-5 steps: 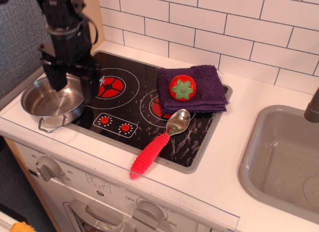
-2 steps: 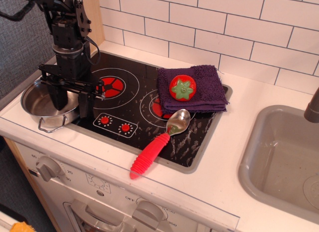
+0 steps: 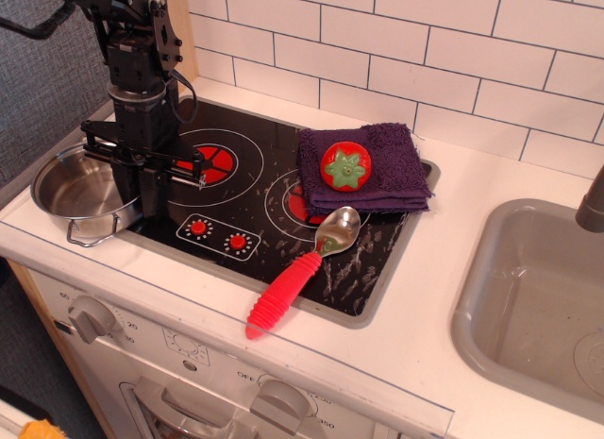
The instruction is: Put the pot on the upper left hand of the stove.
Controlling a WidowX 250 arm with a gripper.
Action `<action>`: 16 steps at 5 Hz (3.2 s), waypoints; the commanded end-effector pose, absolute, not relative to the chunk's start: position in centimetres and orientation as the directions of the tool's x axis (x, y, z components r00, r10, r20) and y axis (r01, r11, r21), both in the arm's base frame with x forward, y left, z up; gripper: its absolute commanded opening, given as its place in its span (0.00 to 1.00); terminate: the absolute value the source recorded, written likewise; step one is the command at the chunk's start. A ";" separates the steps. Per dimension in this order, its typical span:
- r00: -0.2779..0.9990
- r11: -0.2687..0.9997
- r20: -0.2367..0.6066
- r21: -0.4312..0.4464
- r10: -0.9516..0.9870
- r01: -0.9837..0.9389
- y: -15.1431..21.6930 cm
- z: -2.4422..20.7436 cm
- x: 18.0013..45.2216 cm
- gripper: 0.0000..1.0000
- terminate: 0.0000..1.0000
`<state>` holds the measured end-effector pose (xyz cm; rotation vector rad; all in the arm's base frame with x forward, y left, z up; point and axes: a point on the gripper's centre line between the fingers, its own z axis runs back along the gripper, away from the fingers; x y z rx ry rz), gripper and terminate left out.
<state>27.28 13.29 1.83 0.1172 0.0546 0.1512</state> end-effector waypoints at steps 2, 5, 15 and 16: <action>0.994 0.988 0.043 0.114 0.103 -0.107 12.2 4.5 26.6 0.00 0.00; 0.965 0.985 0.216 0.124 -0.146 0.121 7.8 10.6 34.4 0.00 0.00; 0.975 0.991 0.199 0.105 -0.096 0.077 8.3 10.2 36.6 1.00 0.00; 0.974 0.991 0.198 0.098 -0.107 0.089 8.1 10.2 36.5 1.00 0.00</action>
